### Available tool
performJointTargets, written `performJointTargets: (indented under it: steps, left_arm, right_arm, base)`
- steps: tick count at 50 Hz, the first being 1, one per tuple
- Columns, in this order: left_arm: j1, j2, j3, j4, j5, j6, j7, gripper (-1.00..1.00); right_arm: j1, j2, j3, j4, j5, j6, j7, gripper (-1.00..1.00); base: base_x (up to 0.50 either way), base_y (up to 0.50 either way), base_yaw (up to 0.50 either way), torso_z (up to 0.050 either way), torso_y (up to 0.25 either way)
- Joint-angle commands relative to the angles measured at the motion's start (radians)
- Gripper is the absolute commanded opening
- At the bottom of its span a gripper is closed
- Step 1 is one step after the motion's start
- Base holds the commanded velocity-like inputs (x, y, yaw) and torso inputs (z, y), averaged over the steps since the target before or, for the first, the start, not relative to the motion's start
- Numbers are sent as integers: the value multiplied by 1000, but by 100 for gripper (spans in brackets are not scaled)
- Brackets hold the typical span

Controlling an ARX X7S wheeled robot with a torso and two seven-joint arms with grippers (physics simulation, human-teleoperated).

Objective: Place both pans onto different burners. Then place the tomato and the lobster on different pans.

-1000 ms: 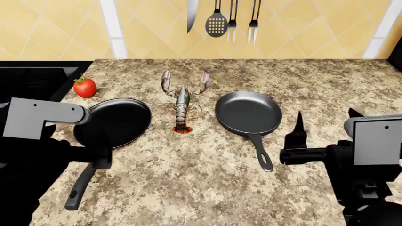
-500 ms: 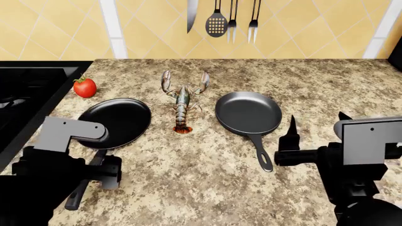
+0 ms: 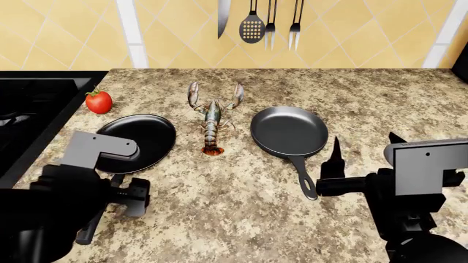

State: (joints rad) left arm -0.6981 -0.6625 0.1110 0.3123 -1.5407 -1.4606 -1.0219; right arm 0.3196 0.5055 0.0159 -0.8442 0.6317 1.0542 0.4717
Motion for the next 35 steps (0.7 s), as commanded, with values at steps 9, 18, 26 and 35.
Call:
performJointTargets:
  steps: [9,18,26,35]
  left_arm:
    - [-18,7,88,-46,76,37,54,100]
    - [-12,9,119,-64,114,62,86,100]
    - [19,3,128,-68,127,85,100,100]
    - [25,-4,120,-68,109,96,86,-100]
  right_arm:
    - [-8,8,-6,-7,2,-10,6,100]
    - [-14,11,-4,-8,4,-15,9,100]
    - [-13,13,-4,-14,10,-12,14,100]
    - [-15,14,-7,-16,14,-15,16,100]
  base:
    - [0,0,0,0,0]
    - [0,0,0,0,0]
    - [0,0,0,0,0]
    - [0,0,0,0,0]
